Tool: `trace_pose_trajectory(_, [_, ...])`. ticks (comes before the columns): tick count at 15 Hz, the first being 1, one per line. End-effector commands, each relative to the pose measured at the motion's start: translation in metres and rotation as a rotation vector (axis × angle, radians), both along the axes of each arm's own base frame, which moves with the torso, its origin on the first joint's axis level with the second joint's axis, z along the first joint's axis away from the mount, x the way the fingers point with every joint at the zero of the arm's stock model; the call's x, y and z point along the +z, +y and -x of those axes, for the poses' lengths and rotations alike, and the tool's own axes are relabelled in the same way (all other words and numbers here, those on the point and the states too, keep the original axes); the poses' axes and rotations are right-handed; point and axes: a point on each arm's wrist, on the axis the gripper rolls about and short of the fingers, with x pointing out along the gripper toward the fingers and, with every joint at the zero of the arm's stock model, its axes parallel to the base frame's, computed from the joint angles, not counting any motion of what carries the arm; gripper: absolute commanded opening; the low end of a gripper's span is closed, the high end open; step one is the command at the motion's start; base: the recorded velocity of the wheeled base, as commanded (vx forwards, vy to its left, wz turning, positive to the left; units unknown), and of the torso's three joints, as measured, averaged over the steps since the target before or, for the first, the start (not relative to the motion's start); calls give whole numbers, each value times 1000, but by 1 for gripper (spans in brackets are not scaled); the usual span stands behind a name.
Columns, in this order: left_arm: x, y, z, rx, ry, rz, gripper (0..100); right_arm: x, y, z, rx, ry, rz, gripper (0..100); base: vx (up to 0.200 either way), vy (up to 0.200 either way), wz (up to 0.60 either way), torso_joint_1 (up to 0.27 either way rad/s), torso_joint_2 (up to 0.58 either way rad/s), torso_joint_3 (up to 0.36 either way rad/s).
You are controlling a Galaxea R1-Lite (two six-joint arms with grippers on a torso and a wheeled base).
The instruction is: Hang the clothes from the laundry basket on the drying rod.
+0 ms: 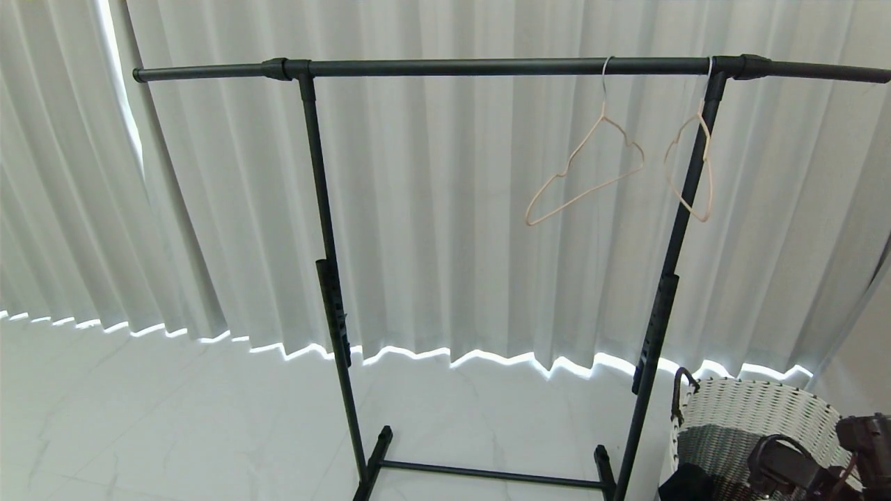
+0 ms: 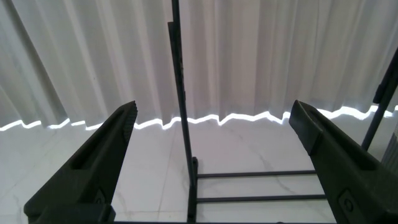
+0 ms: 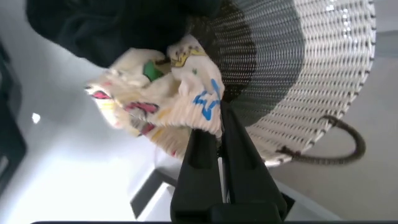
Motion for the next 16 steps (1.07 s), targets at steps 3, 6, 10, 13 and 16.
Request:
trace_pose_trajectory(3, [0, 0, 0, 0, 3, -2, 100, 82, -1, 16, -60, -268, -71, 0, 0, 0, 0, 0, 0, 0])
trace_pose_trajectory(6, [0, 0, 0, 0, 0, -8, 100, 172, 1, 43, -42, -184, -159, 0, 0, 0, 0, 0, 0, 0])
trace_pose_trajectory(10, [0, 0, 0, 0, 2, -8, 100, 230, 2, 54, -18, -277, -167, 0, -50, 0, 0, 1, 2, 2])
trace_pose_trajectory(13, [0, 0, 0, 0, 1, -11, 100, 246, 13, 55, 83, -323, -177, 0, -200, 0, 0, 5, -1, -1])
trace_pose_trajectory(16, [0, 0, 0, 0, 0, -9, 100, 253, 21, 51, 131, -306, -156, 0, -200, 0, 0, -1, 4, 2])
